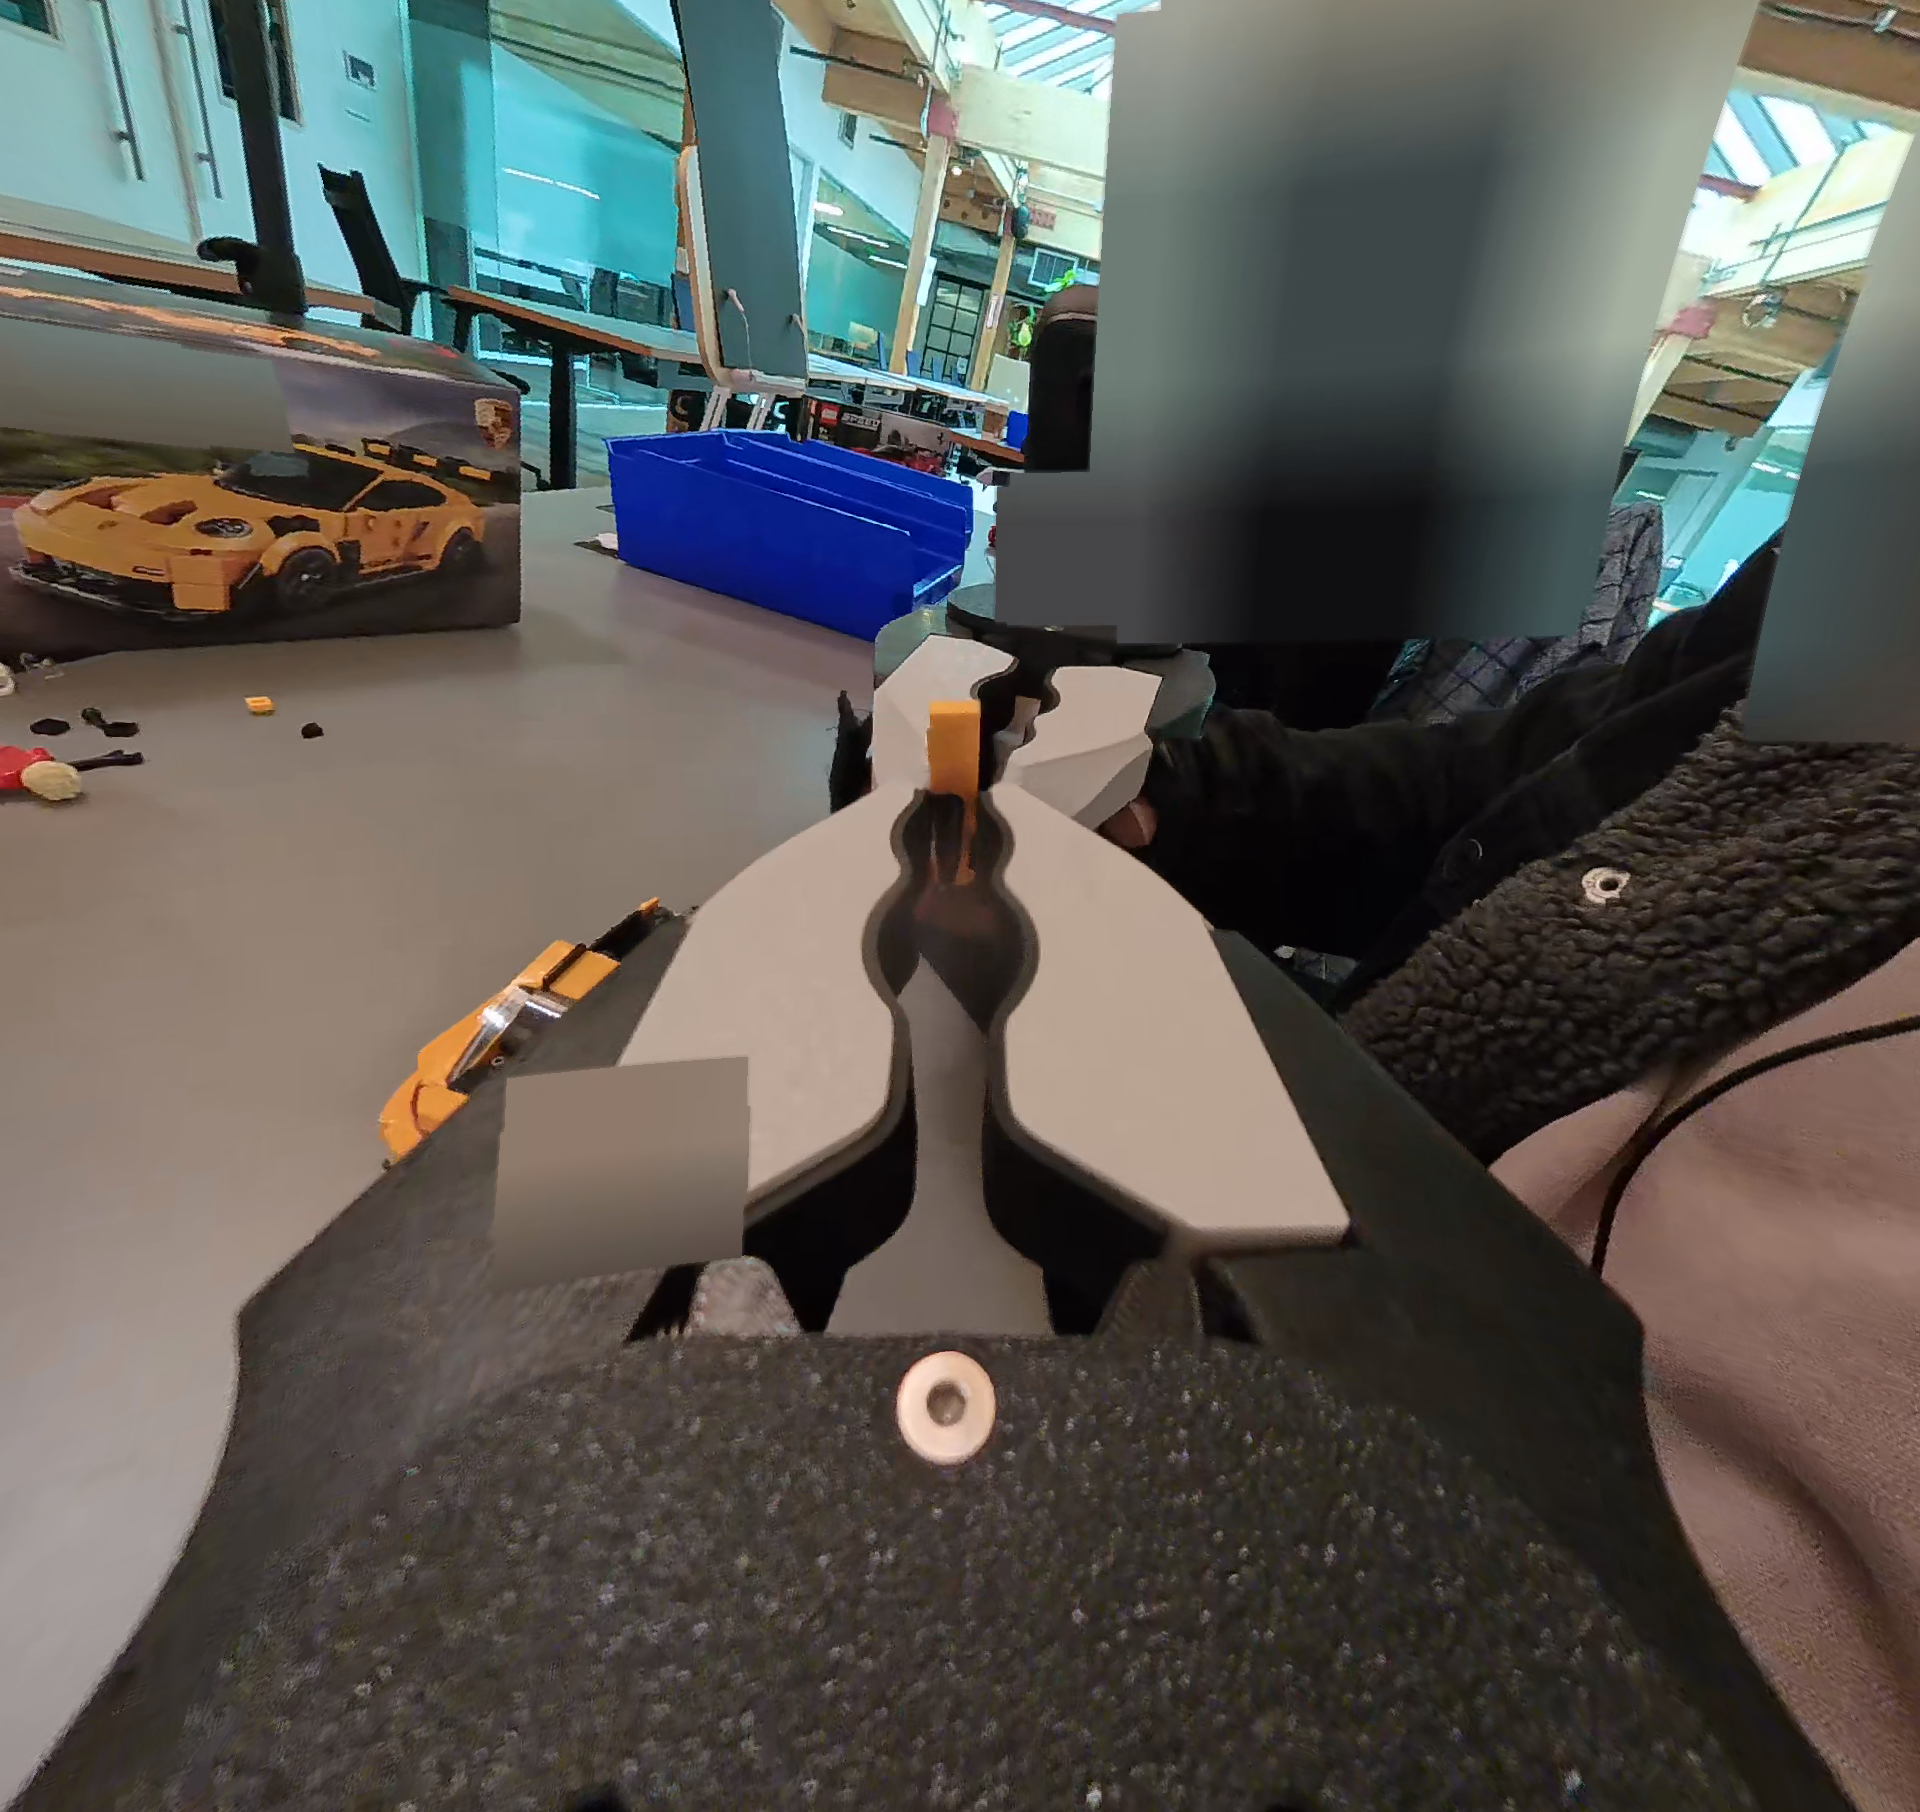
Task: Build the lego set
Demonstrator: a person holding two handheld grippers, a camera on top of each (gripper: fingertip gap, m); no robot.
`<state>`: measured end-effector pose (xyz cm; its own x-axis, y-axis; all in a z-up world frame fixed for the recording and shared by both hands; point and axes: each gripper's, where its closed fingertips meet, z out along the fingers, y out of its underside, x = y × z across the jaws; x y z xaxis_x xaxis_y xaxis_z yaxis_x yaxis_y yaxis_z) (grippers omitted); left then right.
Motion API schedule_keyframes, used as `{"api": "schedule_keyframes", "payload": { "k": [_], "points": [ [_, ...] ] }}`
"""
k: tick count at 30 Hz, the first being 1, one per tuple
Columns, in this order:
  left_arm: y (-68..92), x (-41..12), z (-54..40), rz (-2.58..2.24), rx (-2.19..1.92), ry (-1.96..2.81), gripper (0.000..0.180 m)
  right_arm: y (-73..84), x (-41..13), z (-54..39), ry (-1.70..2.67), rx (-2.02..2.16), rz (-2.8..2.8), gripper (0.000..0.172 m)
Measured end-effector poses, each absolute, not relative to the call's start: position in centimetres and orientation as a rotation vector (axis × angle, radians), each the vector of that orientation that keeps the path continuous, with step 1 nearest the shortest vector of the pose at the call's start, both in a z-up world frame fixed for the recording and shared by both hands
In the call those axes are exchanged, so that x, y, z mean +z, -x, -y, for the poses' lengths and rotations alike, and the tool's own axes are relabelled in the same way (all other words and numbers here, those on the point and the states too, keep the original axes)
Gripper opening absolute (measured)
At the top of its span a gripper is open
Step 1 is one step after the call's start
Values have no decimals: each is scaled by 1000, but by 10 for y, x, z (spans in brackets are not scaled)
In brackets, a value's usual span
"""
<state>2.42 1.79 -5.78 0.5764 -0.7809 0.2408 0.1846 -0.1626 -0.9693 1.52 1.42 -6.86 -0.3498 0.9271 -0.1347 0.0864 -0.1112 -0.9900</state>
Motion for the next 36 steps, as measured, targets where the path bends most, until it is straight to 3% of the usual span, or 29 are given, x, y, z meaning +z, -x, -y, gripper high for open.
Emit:
{"api": "schedule_keyframes", "payload": {
  "k": [18,24,31,36],
  "points": [
    [-28,-71,-21,-649,-792,1591,9,-14,-82,-15,1191,1462,1520,9],
    [6,-101,-39,-949,-502,1953,8,-31,-95,-68,1280,1120,1632,27],
    [6,-150,-67,-1396,-362,2187,8,-41,-119,-108,1357,986,1612,27],
    [0,-157,-77,-1505,-362,2226,8,-47,-117,-118,1369,1017,1542,27]
  ]
}}
